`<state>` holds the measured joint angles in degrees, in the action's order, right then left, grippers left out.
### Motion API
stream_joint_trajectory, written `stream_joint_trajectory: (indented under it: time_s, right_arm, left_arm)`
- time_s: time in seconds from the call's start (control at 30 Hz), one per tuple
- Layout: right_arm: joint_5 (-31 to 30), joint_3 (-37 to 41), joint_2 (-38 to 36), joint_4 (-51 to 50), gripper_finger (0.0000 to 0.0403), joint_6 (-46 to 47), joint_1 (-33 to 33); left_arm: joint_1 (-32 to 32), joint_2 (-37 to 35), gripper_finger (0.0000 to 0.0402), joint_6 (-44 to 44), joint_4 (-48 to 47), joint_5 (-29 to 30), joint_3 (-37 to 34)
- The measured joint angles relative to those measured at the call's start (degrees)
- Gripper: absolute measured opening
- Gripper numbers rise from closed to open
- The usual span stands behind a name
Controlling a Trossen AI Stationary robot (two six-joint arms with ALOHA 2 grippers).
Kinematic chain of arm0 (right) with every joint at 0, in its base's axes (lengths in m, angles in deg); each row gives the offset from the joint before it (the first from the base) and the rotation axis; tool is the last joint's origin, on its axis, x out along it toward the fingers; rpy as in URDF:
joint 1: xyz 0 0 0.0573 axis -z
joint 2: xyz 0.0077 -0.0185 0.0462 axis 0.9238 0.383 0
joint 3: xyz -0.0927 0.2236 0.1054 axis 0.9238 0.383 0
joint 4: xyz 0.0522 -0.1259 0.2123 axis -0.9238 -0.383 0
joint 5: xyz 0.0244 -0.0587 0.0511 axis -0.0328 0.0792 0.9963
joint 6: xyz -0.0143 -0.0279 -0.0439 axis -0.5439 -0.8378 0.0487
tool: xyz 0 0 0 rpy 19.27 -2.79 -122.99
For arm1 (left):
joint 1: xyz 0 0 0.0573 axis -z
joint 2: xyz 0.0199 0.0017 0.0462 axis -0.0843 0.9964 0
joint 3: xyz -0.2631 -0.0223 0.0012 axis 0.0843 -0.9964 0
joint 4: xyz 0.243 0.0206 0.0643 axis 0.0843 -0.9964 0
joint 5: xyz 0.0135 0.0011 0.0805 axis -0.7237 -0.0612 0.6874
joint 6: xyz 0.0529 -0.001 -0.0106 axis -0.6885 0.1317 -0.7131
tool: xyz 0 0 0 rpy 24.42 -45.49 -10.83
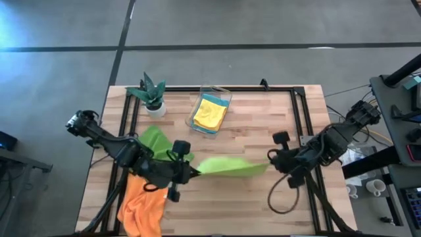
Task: Fold microfiber towels
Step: Fold the light green microfiber cloth
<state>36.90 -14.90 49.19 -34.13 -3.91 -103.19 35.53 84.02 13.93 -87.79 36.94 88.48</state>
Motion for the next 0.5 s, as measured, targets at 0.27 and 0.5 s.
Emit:
stream_joint_trajectory:
  time_s: [0.27, 0.5]
  right_arm:
    - [-15.43, 3.63, 1.7, -0.47, 0.0009, -8.21, 11.54]
    - [-22.26, 1.89, 2.85, -0.15, 0.0009, -16.33, 17.26]
  left_arm:
    - [-8.98, -0.22, 0.0, -0.18, -2.38, 4.61, -2.1]
    - [-16.72, -1.85, 0.0, -3.04, -8.61, 0.85, 0.98]
